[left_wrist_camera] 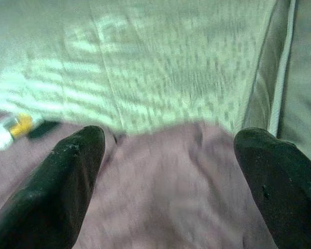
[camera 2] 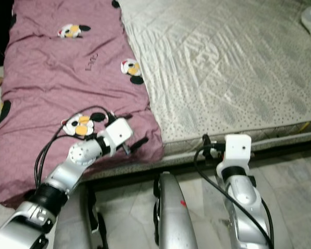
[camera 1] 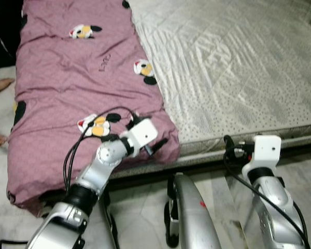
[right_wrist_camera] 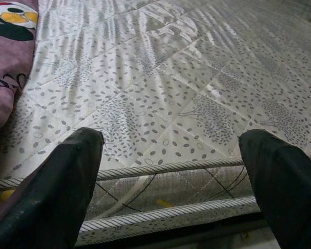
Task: Clean up the room
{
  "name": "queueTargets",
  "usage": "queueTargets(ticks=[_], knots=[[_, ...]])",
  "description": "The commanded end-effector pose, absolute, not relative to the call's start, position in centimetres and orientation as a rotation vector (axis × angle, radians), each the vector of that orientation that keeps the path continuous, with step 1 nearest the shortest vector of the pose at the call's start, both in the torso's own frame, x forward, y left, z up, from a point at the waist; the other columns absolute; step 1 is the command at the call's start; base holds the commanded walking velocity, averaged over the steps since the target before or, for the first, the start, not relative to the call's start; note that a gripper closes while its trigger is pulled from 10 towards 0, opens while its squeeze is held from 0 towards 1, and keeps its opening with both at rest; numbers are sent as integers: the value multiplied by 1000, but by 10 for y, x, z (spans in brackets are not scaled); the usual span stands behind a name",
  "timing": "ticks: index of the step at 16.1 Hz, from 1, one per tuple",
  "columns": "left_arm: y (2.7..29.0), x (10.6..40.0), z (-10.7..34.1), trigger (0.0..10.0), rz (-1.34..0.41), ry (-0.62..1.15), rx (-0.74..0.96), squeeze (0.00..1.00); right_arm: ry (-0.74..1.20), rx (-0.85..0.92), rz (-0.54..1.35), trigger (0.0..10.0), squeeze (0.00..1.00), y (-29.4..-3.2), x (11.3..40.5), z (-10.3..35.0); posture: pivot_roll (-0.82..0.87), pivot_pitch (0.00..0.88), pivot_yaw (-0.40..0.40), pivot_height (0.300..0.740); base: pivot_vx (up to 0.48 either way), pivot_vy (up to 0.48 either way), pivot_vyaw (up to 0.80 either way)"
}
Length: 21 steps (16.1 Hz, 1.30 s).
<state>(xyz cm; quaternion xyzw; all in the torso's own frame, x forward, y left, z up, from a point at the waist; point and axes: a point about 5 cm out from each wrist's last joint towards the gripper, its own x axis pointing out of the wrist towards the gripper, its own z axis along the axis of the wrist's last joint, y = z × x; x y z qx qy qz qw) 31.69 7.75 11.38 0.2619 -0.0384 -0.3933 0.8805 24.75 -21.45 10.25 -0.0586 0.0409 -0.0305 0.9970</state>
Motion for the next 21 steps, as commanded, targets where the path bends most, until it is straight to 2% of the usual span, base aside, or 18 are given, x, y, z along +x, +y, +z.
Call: queueTargets(ticks=[1,3,4,6,9,12,15,18,21], knots=[[76,315,129,10000,-782,-152,464,0,109,-125,-74,10000,0,-217,243,95,-102,186,-62,589,0,0,0],[89,327,136,10000,-631,-134,330,0,105,-123,-73,10000,0,-217,243,97,-115,192,-62,589,0,0,0],[114,344,123,10000,-456,21,173,0,96,-125,-74,10000,0,-217,241,101,-139,206,-61,589,0,0,0],[127,352,119,10000,-386,64,154,0,96,-132,-79,10000,0,-220,236,103,-154,220,-63,589,0,0,0],[150,368,103,10000,-239,264,87,0,120,-148,-94,10000,0,-227,220,104,-201,262,-69,589,0,0,0],[141,376,102,10000,-245,342,68,0,126,-149,-89,10000,0,-225,214,107,-219,282,-70,589,0,0,0],[119,375,95,10000,-321,410,89,0,136,-148,-84,10000,0,-223,210,109,-232,290,-66,589,0,0,0],[91,366,83,10000,-441,456,151,0,148,-147,-82,10000,0,-223,208,109,-235,287,-63,589,0,0,0],[67,337,47,10000,-630,596,278,0,158,-142,-72,10000,0,-221,210,108,-233,273,-57,589,0,0,0]])
